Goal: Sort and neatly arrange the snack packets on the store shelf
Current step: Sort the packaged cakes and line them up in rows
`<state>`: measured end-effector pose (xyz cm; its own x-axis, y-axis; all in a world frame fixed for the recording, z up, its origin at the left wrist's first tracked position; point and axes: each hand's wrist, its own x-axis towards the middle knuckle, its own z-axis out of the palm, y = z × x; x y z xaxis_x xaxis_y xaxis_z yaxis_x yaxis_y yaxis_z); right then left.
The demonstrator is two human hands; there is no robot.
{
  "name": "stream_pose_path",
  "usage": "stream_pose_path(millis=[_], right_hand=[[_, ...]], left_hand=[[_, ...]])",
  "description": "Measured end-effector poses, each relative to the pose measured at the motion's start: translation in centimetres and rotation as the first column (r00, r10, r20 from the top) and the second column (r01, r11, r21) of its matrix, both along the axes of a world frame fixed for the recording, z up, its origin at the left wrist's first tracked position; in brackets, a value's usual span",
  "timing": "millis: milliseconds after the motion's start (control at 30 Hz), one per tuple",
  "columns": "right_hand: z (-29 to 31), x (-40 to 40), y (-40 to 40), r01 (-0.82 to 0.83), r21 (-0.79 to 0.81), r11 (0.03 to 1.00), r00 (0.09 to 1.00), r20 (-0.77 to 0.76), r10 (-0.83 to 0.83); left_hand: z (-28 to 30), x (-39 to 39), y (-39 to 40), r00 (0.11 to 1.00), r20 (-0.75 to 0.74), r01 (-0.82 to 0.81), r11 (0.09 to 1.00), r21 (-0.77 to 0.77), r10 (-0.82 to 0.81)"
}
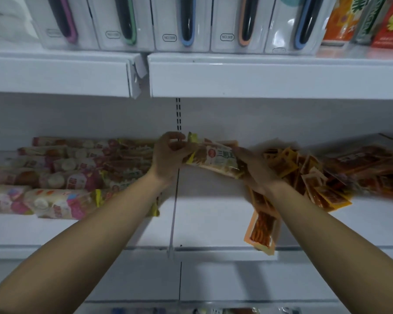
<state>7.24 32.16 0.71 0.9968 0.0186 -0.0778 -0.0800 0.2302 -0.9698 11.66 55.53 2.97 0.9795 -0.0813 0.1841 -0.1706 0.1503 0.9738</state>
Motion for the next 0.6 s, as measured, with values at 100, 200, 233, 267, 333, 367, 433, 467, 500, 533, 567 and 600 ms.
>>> stream_pose_path(millis=[100,200,233,267,333,367,433,467,500,533,567,600], right_hand=[[-0.3,0.8,0.6,-0.020,0.042,0.999,0.998,0.053,0.018],[-0.8,1.9,1.4,0.108,-0.113,0.988,0.991,0.085,-0.099],[-0.7,2.2,1.9,0.154,-0.213,0.965,0.985,0.108,-0.133],[-0.7,2.5,2.3,0.193,-0.321,0.927,0.978,0.142,-0.154],[-0.5,3.1,3.3,0.259,-0.452,0.854,0.963,0.188,-0.193],[-0.2,3.3,3.9,0.288,-0.479,0.829,0.955,0.204,-0.214],[-0.3,4.1,4.7,0.316,-0.469,0.825,0.947,0.201,-0.249],[-0.6,4.7,4.9,0.312,-0.458,0.832,0.949,0.196,-0.248],[-0.8,5.1,5.1,0.300,-0.450,0.841,0.953,0.189,-0.239],[-1.2,5.7,5.3,0.293,-0.466,0.835,0.955,0.185,-0.232],[-1.5,6.2,5.5,0.270,-0.488,0.830,0.962,0.175,-0.211],[-1.8,6.7,5.5,0.249,-0.516,0.819,0.968,0.164,-0.192]], left_hand=[[0.2,0.8,2.5,0.995,0.100,-0.042,0.967,0.253,0.017],[0.2,2.2,3.8,0.957,0.290,-0.157,0.813,0.561,-0.015],[0.3,2.7,3.9,0.951,0.309,-0.202,0.740,0.641,-0.009],[0.3,3.0,4.0,0.959,0.284,-0.210,0.683,0.700,0.004],[0.5,3.5,3.8,0.983,0.183,-0.152,0.617,0.772,0.013],[0.6,3.6,3.6,0.989,0.149,-0.122,0.599,0.791,0.006],[0.8,4.1,3.3,0.996,0.094,-0.082,0.582,0.809,0.011],[1.0,4.4,3.4,0.997,0.076,-0.080,0.585,0.807,0.032],[1.2,4.8,3.6,0.996,0.073,-0.088,0.591,0.802,0.049],[1.4,5.1,4.0,0.995,0.078,-0.102,0.593,0.799,0.067],[1.5,5.4,4.6,0.993,0.091,-0.120,0.580,0.806,0.079],[1.6,5.4,5.3,0.991,0.110,-0.134,0.557,0.819,0.076]])
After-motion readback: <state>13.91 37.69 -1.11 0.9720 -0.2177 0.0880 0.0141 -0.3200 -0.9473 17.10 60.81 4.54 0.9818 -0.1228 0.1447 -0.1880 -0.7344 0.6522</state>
